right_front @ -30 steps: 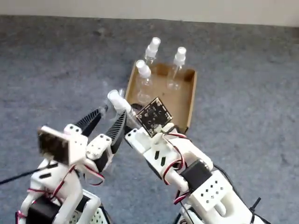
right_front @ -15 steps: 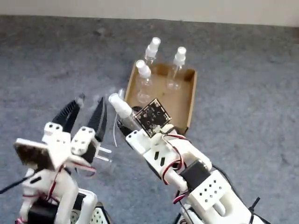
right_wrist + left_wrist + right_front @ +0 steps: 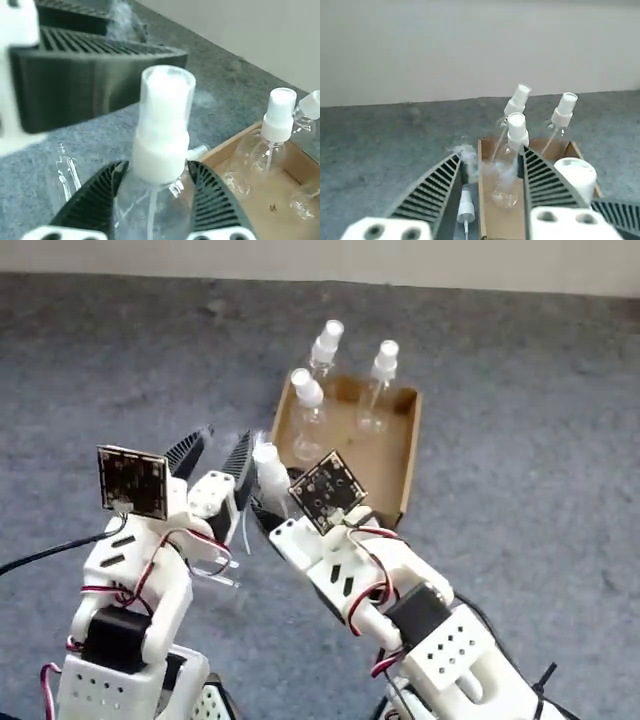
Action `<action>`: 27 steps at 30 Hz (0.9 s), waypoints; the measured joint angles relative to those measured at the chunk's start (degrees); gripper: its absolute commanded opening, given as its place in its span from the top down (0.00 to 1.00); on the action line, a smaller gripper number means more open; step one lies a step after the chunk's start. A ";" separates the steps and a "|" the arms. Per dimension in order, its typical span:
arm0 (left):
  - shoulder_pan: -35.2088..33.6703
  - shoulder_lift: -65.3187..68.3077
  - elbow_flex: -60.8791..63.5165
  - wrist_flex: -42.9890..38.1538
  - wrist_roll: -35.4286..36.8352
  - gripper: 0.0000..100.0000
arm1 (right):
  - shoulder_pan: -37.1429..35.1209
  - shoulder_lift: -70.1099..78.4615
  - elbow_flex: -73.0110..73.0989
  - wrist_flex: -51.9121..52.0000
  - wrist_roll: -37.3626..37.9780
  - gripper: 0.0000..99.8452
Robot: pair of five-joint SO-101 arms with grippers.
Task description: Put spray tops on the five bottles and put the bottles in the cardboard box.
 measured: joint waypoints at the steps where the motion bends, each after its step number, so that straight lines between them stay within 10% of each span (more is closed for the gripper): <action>1: 0.35 0.00 0.00 0.00 0.00 0.86 | 0.00 0.00 0.00 0.00 0.00 1.00; 27: -5.27 0.97 4.22 1.58 0.00 0.86 | 16.35 16.00 -24.62 8.97 0.00 1.00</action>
